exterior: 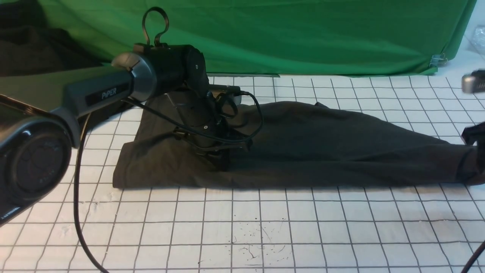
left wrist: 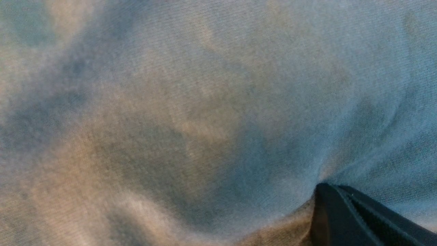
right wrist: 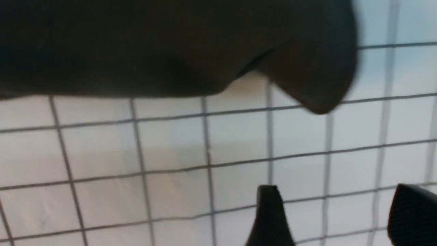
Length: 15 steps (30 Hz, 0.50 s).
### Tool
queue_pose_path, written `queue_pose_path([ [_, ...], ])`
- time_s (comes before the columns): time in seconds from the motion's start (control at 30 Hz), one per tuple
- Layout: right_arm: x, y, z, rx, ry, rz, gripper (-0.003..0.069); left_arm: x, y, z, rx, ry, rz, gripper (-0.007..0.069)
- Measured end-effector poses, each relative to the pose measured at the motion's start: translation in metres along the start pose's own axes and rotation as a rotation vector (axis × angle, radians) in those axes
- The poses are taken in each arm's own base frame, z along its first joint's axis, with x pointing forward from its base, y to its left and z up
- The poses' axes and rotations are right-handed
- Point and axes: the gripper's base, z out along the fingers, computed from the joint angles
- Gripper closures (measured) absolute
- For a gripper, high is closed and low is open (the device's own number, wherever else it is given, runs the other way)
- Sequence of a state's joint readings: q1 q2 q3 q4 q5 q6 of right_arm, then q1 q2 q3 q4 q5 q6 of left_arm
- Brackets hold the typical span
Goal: Fold a long-sleeved shirt over a white checkered tablecloth.
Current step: 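Pull the folded dark garment lengthwise by its ends to straighten it flat on the table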
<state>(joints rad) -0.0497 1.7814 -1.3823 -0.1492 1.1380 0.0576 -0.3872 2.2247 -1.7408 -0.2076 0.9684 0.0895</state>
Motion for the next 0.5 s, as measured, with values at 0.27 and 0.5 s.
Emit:
queue_pose_path([
  [0.27, -0.008, -0.019, 0.063, -0.010, 0.033, 0.088, 0.0225, 0.000, 0.000, 0.000, 0.001, 0.003, 0.000, 0.0628],
  [0.5, -0.019, -0.021, 0.073, -0.070, -0.065, 0.118, 0.0240, 0.000, 0.000, 0.000, 0.001, 0.001, 0.000, 0.0628],
])
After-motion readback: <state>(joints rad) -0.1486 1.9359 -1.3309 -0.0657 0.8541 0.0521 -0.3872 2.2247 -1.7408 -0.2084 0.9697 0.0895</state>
